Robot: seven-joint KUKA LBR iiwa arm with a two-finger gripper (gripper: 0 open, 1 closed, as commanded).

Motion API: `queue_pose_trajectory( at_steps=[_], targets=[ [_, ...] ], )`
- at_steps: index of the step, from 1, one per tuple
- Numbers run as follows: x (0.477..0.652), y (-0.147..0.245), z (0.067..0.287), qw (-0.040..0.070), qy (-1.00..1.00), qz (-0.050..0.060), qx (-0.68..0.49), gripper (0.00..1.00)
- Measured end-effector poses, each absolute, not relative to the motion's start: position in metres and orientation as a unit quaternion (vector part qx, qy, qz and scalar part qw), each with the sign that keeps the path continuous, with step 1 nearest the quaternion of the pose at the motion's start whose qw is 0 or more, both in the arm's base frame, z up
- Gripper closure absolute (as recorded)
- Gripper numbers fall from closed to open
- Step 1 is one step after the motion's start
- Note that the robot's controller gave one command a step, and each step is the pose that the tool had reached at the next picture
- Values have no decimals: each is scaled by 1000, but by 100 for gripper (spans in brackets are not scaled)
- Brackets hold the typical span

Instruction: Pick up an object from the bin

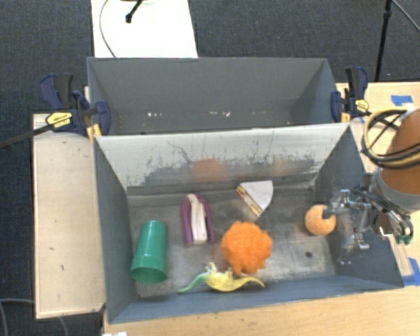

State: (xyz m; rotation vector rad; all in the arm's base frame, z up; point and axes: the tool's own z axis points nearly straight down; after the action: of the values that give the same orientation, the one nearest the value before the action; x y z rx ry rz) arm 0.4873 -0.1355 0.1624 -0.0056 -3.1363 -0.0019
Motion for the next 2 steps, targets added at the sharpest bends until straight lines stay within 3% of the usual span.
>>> queue_pose_trajectory(
  at_steps=[1,2],
  targets=[
    [489,-135,166,-1,-1000,0,1,0],
    [552,-145,104,-6,-1000,2,19,0]
  ],
)
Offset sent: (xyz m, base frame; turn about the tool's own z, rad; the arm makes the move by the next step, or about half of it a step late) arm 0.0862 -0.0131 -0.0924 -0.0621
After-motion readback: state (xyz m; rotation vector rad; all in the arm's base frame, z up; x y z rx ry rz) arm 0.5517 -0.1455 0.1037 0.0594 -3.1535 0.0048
